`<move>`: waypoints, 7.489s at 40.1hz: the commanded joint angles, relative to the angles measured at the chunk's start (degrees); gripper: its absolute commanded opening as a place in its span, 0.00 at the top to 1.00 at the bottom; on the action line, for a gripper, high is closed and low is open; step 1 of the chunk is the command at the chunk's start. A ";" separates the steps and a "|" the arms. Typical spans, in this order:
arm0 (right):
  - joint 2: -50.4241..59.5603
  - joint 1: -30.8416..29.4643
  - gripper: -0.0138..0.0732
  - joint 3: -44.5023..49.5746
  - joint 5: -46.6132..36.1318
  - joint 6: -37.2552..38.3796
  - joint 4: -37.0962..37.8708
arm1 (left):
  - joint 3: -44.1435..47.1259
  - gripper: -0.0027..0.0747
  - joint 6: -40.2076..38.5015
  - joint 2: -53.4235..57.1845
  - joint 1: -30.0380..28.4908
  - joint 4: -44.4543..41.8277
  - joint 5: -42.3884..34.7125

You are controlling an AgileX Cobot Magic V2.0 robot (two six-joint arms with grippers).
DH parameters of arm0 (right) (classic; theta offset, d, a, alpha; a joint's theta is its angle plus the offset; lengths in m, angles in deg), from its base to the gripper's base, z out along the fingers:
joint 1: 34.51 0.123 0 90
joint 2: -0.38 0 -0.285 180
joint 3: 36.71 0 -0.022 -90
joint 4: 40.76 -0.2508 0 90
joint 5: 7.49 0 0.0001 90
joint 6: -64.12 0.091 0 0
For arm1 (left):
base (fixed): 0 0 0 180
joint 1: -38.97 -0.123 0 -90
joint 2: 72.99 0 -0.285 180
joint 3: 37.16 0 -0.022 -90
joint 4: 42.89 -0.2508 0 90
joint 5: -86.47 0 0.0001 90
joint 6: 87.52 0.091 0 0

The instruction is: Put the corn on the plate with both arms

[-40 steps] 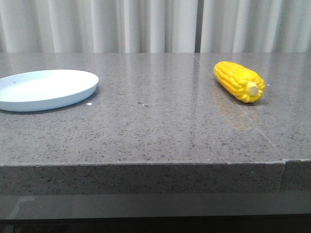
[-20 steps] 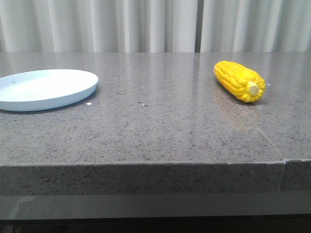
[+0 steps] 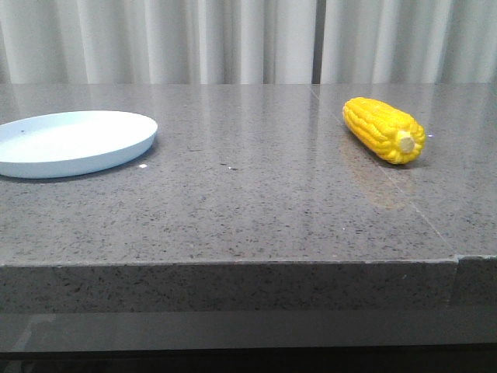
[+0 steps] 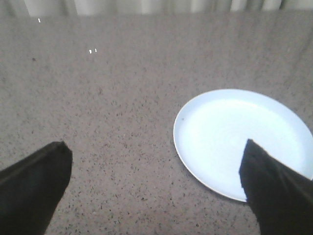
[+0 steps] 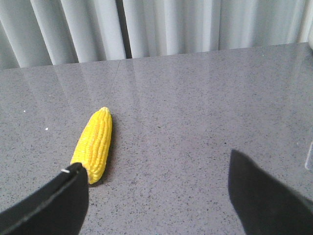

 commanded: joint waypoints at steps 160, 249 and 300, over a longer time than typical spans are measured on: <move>-0.93 0.06 0.14 -1.90 -4.39 -0.50 -0.04 | 18.56 0.99 -2.00 27.66 9.50 -0.97 -12.77; -79.37 13.13 0.67 -50.83 10.85 -0.50 -10.75 | 22.99 0.99 -1.45 42.35 9.50 -1.20 -12.87; -82.17 29.99 0.13 -50.96 0.36 -0.50 -26.23 | 22.99 0.99 -1.45 42.35 9.50 -1.20 -12.87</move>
